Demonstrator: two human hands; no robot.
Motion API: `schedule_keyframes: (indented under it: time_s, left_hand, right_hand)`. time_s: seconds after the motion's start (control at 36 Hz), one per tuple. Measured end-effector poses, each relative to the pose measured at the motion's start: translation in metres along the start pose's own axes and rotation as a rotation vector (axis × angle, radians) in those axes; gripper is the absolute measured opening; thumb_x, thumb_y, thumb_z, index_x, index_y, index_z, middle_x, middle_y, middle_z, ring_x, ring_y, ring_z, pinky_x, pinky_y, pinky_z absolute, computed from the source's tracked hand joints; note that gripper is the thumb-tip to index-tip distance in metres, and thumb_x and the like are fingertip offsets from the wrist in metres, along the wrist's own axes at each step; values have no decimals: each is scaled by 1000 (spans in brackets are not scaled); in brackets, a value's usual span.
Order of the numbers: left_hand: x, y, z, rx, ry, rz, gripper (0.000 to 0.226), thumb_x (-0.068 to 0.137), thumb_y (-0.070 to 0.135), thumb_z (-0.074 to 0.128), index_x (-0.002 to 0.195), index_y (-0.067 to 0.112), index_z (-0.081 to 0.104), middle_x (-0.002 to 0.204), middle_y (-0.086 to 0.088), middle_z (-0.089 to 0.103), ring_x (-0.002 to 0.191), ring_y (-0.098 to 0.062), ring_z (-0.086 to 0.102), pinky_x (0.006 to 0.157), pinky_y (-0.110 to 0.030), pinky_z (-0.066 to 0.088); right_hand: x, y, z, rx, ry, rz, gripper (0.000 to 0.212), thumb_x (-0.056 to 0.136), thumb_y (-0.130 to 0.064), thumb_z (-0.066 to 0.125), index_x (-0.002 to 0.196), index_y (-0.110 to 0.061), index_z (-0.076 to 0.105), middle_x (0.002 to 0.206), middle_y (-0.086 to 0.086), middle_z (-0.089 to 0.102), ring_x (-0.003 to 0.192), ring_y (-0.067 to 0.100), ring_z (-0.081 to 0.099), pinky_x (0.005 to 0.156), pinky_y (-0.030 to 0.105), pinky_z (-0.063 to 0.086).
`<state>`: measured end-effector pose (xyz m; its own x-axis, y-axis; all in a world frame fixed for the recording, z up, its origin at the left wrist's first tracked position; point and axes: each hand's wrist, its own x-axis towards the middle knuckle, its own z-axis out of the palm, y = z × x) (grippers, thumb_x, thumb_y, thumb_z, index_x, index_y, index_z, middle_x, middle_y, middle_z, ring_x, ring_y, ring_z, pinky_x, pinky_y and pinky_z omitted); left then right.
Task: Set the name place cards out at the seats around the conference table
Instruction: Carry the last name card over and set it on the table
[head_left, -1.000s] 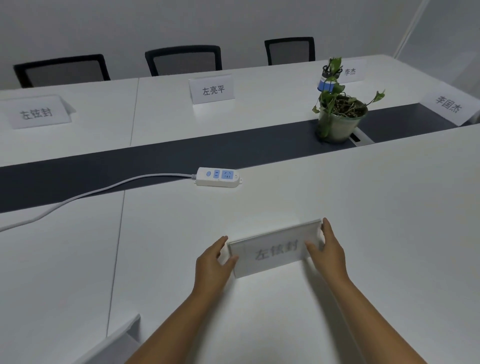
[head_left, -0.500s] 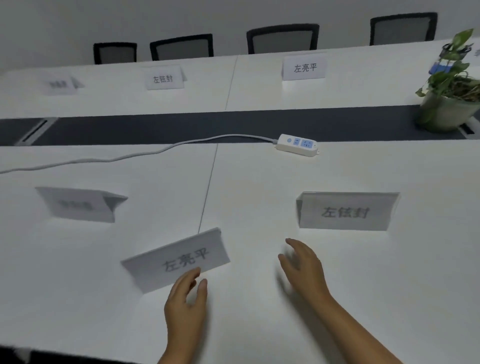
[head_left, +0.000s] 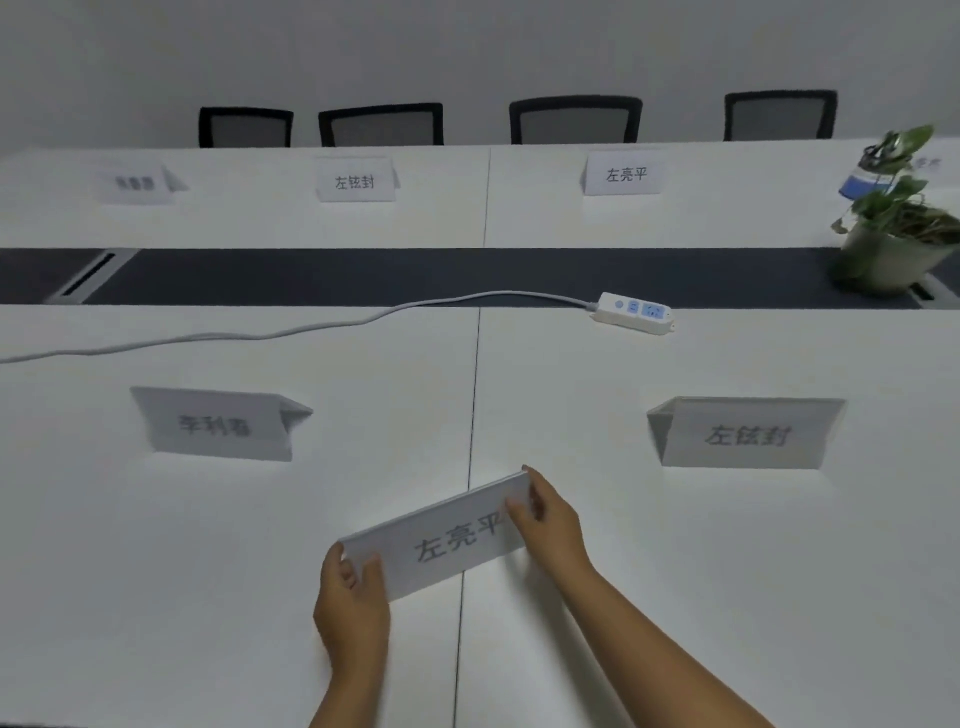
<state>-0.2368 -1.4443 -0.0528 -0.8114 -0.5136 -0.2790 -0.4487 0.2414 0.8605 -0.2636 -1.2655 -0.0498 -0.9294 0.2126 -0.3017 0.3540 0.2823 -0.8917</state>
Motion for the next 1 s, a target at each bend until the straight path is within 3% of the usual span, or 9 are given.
schedule_keyframes:
  time_s: [0.08,0.22,0.36,0.47,0.64,0.72,0.78,0.89,1.0]
  left_hand:
    - [-2,-1,-2,118,27,31,37,87,24,51,116,1,49,115,-25,59,106,-39,54,93,-49,44]
    - [-23,22,8,174,-75,144,45,87,27,51,112,-10,44,112,-34,55,104,-46,52,92,-53,43]
    - [-69,65,40,43,-300,280,42,86,20,55,106,-15,45,75,-25,54,83,-45,52,80,-39,45]
    - [-130,83,74,10,-556,316,42,85,21,56,121,-1,49,114,-37,52,110,-45,51,98,-47,39]
    - [-251,94,105,-81,-831,496,37,84,16,59,120,15,55,114,-5,63,89,-9,59,83,-23,38]
    - [-319,87,119,-78,-975,600,39,82,14,60,121,16,55,112,0,63,89,-7,56,74,-4,37]
    - [-372,76,128,-85,-1064,642,42,82,12,61,124,16,53,111,8,59,98,-7,54,65,9,33]
    - [-467,41,140,-46,-1227,714,45,82,17,61,126,20,51,102,23,56,89,13,52,67,7,34]
    - [-537,-5,156,86,-1356,746,48,81,18,63,127,16,51,89,28,54,84,13,52,71,1,39]
  right_hand:
    - [-15,-4,1,16,53,25,42,89,-17,51,131,-16,46,127,5,58,107,13,53,81,14,34]
    - [-45,-18,-35,132,252,43,40,91,-22,49,130,-14,47,129,1,56,115,11,50,94,19,35]
    - [-96,-29,-100,250,539,-25,38,91,-26,48,128,-23,49,127,-12,51,116,4,46,102,23,36]
    - [-154,-15,-148,317,799,-37,40,90,-20,50,130,-22,45,127,-19,38,121,-2,35,107,20,26]
    - [-259,28,-224,407,1173,-48,44,86,-14,55,129,-19,46,128,-20,40,121,-4,37,92,-4,29]
    - [-324,58,-257,418,1357,-31,42,85,-14,56,121,-33,46,128,-14,48,121,2,44,105,20,36]
    - [-371,85,-276,421,1465,-1,39,85,-16,56,115,-39,46,124,-10,55,113,-1,51,99,18,41]
    - [-453,146,-305,529,1628,73,38,85,-13,56,119,-30,51,96,-15,62,78,-16,56,87,9,44]
    - [-514,208,-321,622,1734,174,40,84,-7,57,124,-11,53,111,-4,59,78,-11,57,71,-5,41]
